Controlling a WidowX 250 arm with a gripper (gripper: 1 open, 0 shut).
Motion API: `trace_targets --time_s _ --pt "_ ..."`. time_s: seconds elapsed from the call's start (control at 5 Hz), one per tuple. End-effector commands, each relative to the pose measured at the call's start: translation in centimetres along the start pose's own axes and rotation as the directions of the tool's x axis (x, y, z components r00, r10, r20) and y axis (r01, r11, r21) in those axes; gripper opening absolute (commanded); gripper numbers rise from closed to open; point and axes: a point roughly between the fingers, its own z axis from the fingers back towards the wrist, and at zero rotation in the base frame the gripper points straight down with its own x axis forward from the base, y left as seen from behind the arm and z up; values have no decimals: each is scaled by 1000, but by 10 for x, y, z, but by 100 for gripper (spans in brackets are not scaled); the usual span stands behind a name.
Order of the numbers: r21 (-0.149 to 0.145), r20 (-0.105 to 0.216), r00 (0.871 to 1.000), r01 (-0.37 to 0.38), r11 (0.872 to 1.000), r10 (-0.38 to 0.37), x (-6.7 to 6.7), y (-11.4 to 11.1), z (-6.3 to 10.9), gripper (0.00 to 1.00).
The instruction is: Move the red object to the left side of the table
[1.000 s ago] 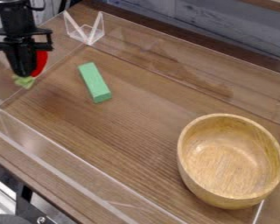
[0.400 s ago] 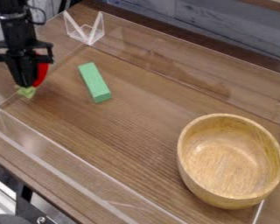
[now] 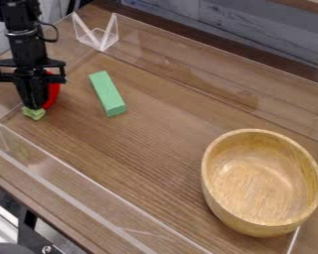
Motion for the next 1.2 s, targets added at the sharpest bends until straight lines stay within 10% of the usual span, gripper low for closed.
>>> trace_targets --time_s 0.0,1.0 --pt "6 39 999 -12 1000 12 11 1 4 0" --pt "-21 13 999 -43 999 43 11 2 -10 0"
